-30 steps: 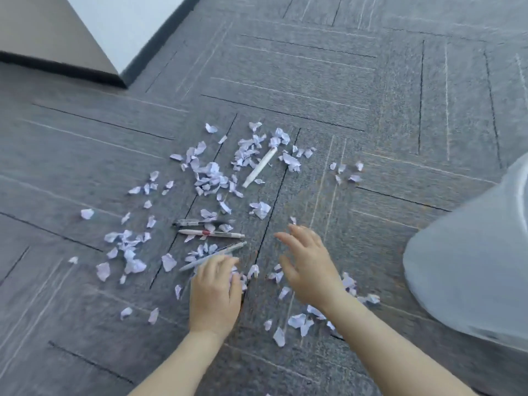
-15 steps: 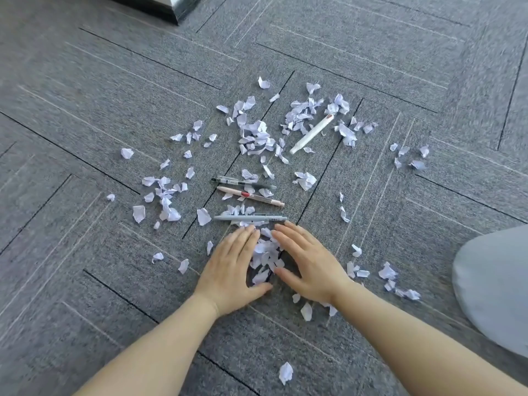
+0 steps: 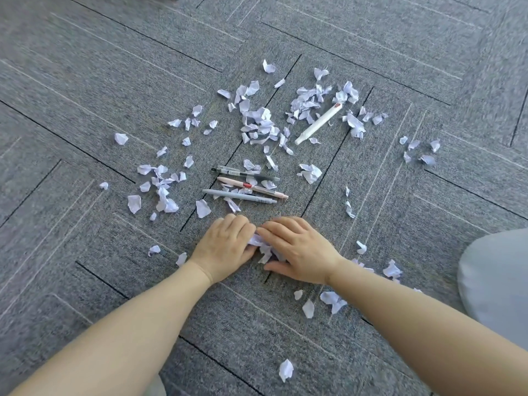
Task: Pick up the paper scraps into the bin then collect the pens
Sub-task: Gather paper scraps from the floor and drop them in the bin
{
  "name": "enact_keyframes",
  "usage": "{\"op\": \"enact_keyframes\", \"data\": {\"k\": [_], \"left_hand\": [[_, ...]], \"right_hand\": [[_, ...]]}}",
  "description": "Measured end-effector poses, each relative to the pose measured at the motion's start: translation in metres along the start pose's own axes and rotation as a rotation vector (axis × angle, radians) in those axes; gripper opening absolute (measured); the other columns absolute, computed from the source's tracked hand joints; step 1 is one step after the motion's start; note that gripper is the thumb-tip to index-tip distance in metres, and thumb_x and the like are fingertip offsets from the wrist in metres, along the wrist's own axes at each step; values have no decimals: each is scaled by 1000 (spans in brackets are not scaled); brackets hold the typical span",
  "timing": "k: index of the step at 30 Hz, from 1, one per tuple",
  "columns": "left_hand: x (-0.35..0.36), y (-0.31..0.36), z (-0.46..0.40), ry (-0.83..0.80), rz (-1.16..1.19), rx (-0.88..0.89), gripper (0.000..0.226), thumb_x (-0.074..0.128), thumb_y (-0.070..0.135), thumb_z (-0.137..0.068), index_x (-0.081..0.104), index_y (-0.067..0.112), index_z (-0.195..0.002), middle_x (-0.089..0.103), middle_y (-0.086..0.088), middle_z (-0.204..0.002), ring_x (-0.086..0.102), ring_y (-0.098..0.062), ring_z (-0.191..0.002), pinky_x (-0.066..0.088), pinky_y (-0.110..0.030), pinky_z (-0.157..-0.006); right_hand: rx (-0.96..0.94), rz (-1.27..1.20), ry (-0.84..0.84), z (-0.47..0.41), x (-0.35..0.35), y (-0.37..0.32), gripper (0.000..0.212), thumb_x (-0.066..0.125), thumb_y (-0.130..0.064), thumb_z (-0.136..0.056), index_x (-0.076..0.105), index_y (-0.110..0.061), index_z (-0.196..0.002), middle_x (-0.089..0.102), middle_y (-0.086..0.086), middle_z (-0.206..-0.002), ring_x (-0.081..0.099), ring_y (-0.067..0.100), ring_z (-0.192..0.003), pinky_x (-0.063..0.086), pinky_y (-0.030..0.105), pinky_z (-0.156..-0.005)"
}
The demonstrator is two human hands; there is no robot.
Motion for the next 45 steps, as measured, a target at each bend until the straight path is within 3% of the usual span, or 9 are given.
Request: {"op": "enact_keyframes", "data": {"k": [7, 12, 16, 21, 25, 32, 37, 41, 45], "left_hand": [[-6, -6, -10, 68, -28, 37, 32, 40, 36, -97, 48, 15, -74, 47, -2, -61, 49, -20, -51, 41, -33, -42], [-18, -6, 2, 82, 170, -234, 25, 44, 24, -89, 45, 14, -66, 40, 3, -52, 43, -19, -39, 28, -23, -29], [-51, 22, -28, 276, 551, -545, 25, 48, 17, -90, 46, 12, -66, 33, 11, -51, 30, -4, -44, 16, -18, -43], [-141, 121, -130, 436, 1077, -312, 25, 47, 30, -89, 46, 19, -67, 39, 12, -52, 33, -4, -45, 27, -18, -44], [-220, 215, -190, 525, 1280, -29, 26, 51, 18, -88, 43, 23, -64, 47, 8, -51, 41, -12, -47, 33, -25, -48], [-242, 364, -225, 377, 1090, 344, 23, 53, 22, -85, 45, 14, -64, 45, 4, -53, 44, -16, -51, 37, -26, -51], [-204, 394, -226, 73, 464, 483, 41, 36, 41, -91, 66, 17, -102, 59, -7, -110, 55, -29, -98, 42, -36, -78], [-220, 365, -216, 239, 1021, 504, 40, 31, 29, -94, 64, 12, -110, 53, -7, -117, 54, -18, -104, 43, -28, -85], [-201, 271, -213, 439, 958, 305, 26, 38, 18, -94, 62, 9, -95, 57, -2, -91, 54, -14, -81, 45, -31, -68]], "right_hand": [[75, 87, -29, -27, -7, -3, 23, 46, -32, -94, 56, -15, -107, 57, 5, -94, 56, 22, -74, 49, 36, -57], [229, -7, -57, -11, -10, -12, 16, 59, -4, -85, 48, -13, -92, 55, 3, -70, 47, 23, -42, 24, 24, -34], [678, -372, 293, 17, -53, -8, 11, 51, -14, -98, 45, -13, -89, 55, 0, -63, 43, 22, -45, 30, 30, -40], [894, -450, 887, 61, -198, 6, 26, 51, -21, -100, 44, -20, -75, 39, -7, -51, 35, 8, -45, 27, 20, -44], [1036, -276, 1167, 139, -304, 11, 24, 51, -28, -99, 52, -12, -81, 57, 4, -62, 50, 17, -54, 37, 26, -51], [1522, -220, 1029, 281, -334, 20, 31, 53, -31, -96, 58, -5, -79, 61, 14, -68, 54, 5, -53, 34, 32, -54], [1812, -394, 632, 335, -302, 26, 34, 54, -36, -95, 57, -25, -128, 62, 6, -124, 56, 26, -113, 44, 39, -95], [1570, -240, 1109, 316, -326, 15, 24, 52, -20, -93, 67, -27, -110, 69, -11, -100, 64, 18, -96, 48, 36, -87], [1068, -450, 1230, 218, -336, 10, 19, 51, -19, -88, 69, -27, -87, 71, -7, -78, 63, 16, -62, 52, 39, -59]]}}
Point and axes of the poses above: each hand's wrist, its own z-axis away from the middle knuckle, its own x-axis out of the palm, y = z × x, the point moved 3 cm from there along -z, towards the middle knuckle
